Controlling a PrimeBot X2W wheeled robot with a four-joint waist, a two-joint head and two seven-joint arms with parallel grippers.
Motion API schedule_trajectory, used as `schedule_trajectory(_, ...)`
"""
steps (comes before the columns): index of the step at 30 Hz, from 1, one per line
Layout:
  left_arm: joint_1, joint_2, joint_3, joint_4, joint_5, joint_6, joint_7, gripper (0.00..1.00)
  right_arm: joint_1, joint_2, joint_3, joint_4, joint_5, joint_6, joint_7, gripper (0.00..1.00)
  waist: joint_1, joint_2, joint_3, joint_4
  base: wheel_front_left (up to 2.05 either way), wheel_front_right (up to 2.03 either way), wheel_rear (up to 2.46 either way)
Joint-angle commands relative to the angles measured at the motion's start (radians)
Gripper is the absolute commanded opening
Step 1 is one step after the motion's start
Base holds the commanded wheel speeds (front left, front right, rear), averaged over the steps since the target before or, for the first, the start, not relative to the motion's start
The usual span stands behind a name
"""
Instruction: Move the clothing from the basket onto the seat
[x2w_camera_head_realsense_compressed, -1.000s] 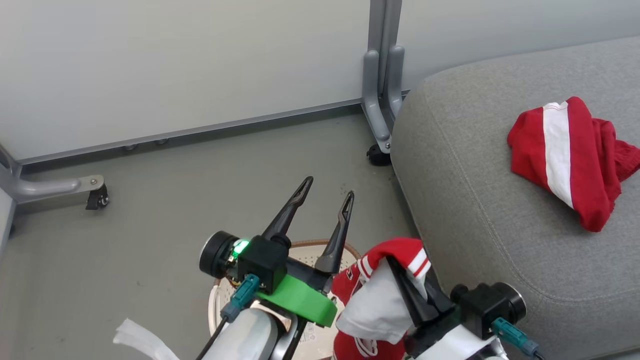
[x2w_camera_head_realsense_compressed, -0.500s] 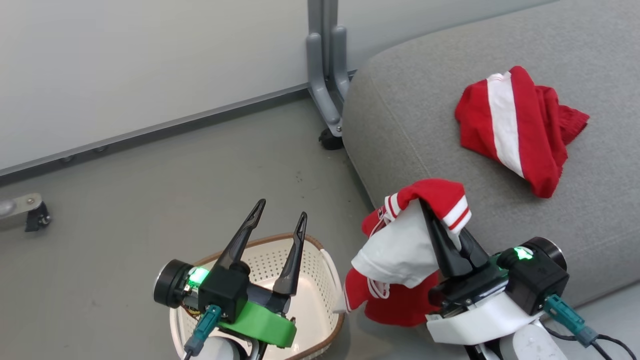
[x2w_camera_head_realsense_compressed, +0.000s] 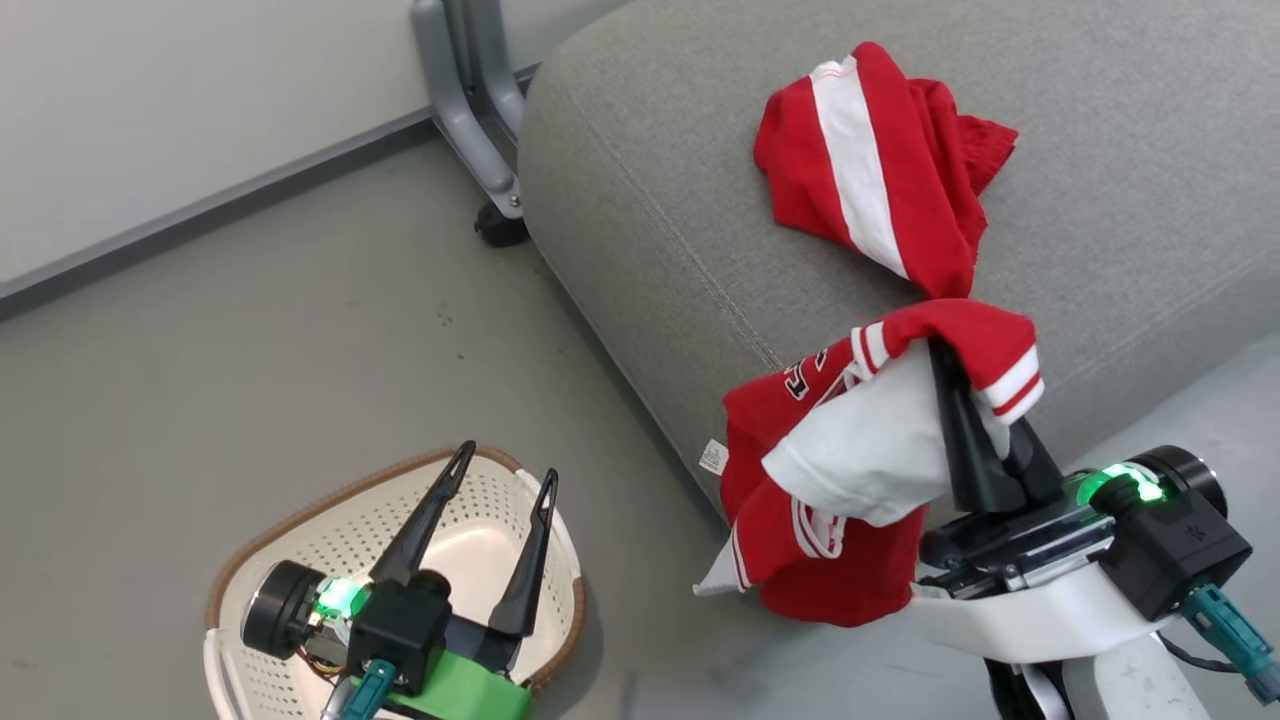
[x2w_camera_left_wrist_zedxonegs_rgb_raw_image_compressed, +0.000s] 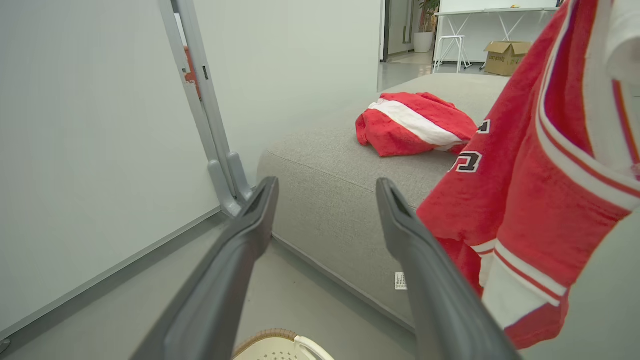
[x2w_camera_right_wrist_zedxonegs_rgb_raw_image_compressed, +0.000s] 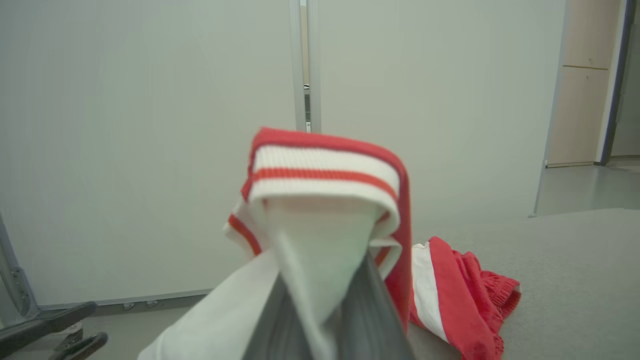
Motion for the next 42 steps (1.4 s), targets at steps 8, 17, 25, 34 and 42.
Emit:
schedule_trajectory(8, -0.056, 0.033, 0.007, 0.005, 0.039, -0.029, 0.0, 1.0, -0.11, 0.02, -0.074, -0.052, 0.052, -0.001, -0.003, 0.0, 0.0, 0.0, 0.215, -0.069, 0.0, 0.0, 0.0)
schedule_trajectory(17, -0.185, 0.091, -0.035, 0.006, 0.094, -0.068, 0.003, 1.0, -0.625, -0.093, -0.272, -0.066, 0.121, -0.001, -0.003, 0.0, 0.0, 0.0, 0.439, 0.021, 0.0, 0.0, 0.0)
schedule_trajectory(25, -0.24, 0.122, -0.041, -0.039, 0.103, -0.076, 0.035, 1.0, -1.1, -0.301, -0.345, 0.24, 0.237, -0.001, -0.003, 0.0, 0.0, 0.0, 0.566, 0.092, 0.0, 0.0, 0.0)
schedule_trajectory(34, -0.26, 0.141, -0.044, -0.068, 0.107, -0.07, 0.05, 1.0, -1.242, -0.393, -0.347, 0.425, 0.17, -0.001, -0.003, 0.0, 0.0, 0.0, 0.616, 0.107, 0.0, 0.0, 0.0)
schedule_trajectory(42, -0.258, 0.149, -0.046, -0.067, 0.102, -0.061, 0.062, 1.0, -1.013, -0.319, -0.436, 0.587, 0.124, -0.001, -0.003, 0.0, 0.0, 0.0, 0.609, 0.091, 0.0, 0.0, 0.0)
